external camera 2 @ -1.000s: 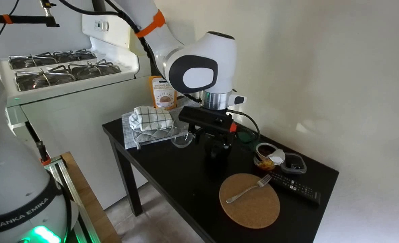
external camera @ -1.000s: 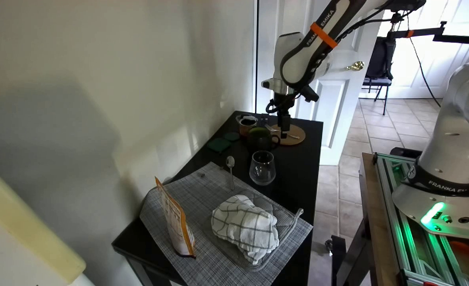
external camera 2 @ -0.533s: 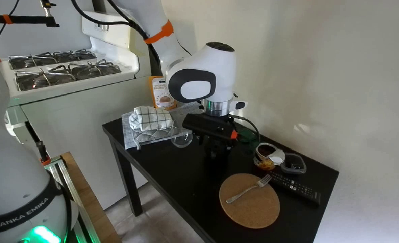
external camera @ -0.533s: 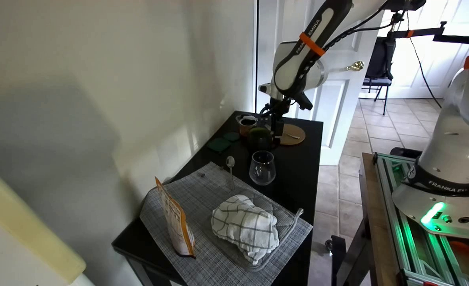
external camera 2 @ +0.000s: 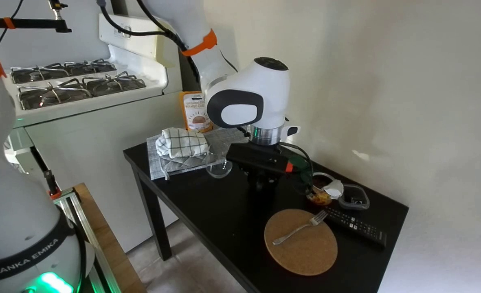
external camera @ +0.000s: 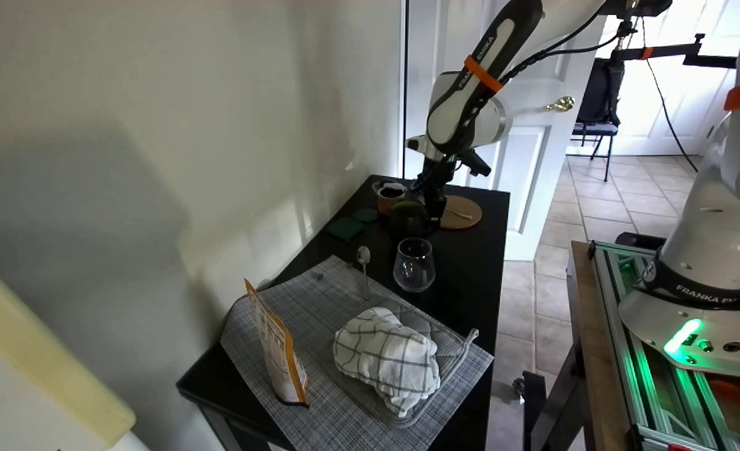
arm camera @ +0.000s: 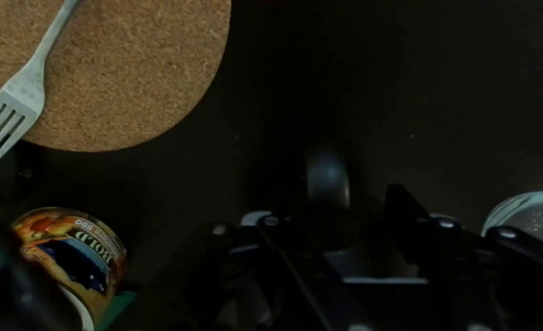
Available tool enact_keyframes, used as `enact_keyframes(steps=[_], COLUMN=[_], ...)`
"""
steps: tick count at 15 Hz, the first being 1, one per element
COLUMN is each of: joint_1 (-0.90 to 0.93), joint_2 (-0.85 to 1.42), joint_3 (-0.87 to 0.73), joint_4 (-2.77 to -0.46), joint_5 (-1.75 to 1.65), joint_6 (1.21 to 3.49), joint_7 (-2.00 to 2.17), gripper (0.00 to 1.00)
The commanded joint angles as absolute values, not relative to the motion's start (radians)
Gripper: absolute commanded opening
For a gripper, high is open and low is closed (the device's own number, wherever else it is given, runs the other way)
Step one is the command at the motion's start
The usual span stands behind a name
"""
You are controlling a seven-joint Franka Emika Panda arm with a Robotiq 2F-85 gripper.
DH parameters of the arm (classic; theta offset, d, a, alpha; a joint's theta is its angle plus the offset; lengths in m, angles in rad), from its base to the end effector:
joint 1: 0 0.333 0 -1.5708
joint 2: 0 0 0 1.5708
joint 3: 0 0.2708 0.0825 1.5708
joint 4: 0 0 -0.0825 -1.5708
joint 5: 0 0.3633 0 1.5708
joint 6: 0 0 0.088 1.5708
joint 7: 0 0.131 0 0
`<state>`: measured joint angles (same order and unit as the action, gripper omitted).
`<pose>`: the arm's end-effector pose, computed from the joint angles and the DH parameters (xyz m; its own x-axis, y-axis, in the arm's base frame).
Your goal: Move the black mug to the left then put a bean inside the can
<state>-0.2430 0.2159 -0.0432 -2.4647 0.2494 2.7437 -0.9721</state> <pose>0.4479 -0.1407 0.1657 0.8906 0.4406 0.1130 0.4448 -0.8956 -0.0133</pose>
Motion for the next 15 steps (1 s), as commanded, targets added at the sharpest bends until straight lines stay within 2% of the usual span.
enact_keyframes(steps=[1, 4, 5, 6, 15], joint_1=[-0.274, -0.284, -0.285, -0.285, -0.237], joint_2=[0.233, 0.216, 0.210, 0.200, -0.002], joint_3=[-0.024, -0.019, -0.018, -0.017, -0.009], joint_4=[-2.451, -2.465, -2.470, -2.476, -2.548], joint_5=[0.258, 0.265, 0.266, 0.264, 0.276], joint_6=[2.743, 2.753, 2.756, 2.758, 2.624], joint_7=[-1.025, -1.055, -1.065, -1.071, -1.085], gripper=[0.24, 0.02, 0.01, 0.05, 0.05])
